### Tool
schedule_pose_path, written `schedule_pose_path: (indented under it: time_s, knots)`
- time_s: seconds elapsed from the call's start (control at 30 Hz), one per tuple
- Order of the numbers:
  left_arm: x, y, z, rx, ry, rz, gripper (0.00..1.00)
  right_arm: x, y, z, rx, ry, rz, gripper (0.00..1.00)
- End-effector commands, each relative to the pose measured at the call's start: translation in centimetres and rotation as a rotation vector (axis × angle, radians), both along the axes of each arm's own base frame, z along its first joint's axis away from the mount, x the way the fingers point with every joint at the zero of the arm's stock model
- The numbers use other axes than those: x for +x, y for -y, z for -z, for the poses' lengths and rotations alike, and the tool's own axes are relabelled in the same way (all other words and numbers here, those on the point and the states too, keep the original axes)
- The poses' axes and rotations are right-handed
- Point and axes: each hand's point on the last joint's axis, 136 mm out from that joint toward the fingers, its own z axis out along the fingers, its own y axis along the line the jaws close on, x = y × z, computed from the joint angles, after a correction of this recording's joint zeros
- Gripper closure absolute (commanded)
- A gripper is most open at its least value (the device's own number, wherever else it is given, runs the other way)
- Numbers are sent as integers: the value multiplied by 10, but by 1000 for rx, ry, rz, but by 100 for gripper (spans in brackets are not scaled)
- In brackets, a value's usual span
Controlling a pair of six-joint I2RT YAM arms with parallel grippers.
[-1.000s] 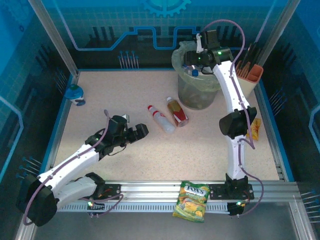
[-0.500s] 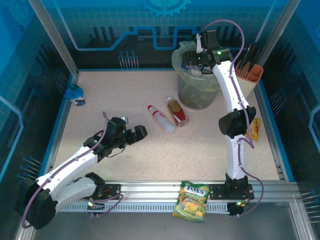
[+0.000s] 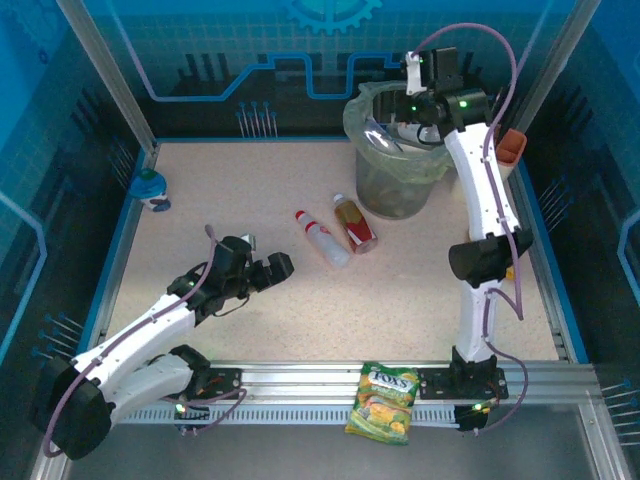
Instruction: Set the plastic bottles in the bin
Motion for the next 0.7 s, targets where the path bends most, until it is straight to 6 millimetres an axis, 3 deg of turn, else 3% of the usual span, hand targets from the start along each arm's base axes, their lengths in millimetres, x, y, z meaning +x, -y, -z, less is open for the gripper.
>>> schedule_pose_path:
  time_s: [0.0, 0.2, 0.33, 0.5, 0.67]
  knots:
    - [0, -5, 2, -5, -9, -26, 1, -33, -18, -13, -23, -2, -102, 7]
    - [1, -4, 5, 4, -17, -25, 1, -87, -47, -17, -97, -5, -213, 11]
    - [5, -2, 9, 5, -23, -25, 1, -123, -66, -5, -185, -15, -267, 13]
    - [8, 1, 12, 11, -33, -18, 1, -159, -97, 30, -239, -67, -352, 14]
    - [9, -2, 12, 23, -36, -21, 1, -174, -118, 85, -301, -176, -406, 14]
